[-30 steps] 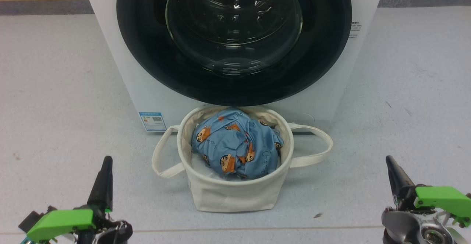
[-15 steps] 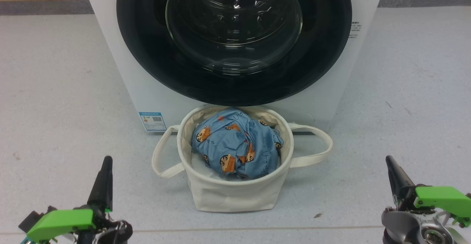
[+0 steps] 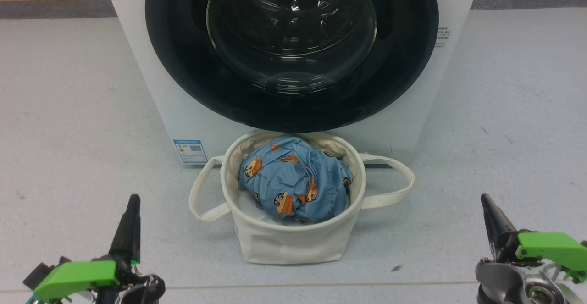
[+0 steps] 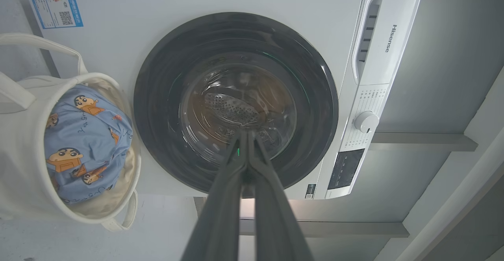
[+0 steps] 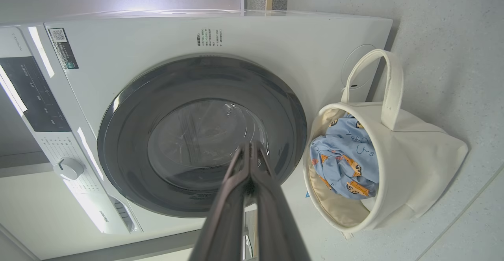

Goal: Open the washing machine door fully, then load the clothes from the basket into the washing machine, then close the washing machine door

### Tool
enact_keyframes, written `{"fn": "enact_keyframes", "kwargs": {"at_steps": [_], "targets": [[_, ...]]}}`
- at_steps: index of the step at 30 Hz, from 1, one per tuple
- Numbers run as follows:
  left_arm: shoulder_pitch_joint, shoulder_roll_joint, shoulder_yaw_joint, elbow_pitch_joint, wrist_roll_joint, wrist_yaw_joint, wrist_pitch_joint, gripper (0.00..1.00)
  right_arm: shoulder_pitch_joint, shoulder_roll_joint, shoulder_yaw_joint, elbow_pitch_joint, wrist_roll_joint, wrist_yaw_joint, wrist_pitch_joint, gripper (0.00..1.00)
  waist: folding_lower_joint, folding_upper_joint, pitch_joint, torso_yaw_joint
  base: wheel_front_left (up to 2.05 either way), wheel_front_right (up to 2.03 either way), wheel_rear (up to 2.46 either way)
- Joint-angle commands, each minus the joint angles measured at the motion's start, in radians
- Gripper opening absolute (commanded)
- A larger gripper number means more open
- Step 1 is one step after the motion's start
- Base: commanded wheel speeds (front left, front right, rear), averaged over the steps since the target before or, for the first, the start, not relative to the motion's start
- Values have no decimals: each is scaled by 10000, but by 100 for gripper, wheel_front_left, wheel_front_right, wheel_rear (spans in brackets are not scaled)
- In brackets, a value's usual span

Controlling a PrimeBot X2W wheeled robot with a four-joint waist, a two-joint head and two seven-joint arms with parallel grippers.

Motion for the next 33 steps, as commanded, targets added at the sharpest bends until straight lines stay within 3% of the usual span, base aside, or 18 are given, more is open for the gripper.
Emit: {"fn": "enact_keyframes", "kwargs": {"at_steps": [1, 33], "targets": [[-198, 57, 357, -273, 34, -77, 61, 0, -306, -259, 62, -303, -19, 2, -122, 0, 0, 0, 0, 0, 0, 0, 0], [-198, 56, 358, -273, 35, -77, 62, 0, -306, -259, 62, -303, -19, 2, -122, 0, 0, 0, 0, 0, 0, 0, 0]]}}
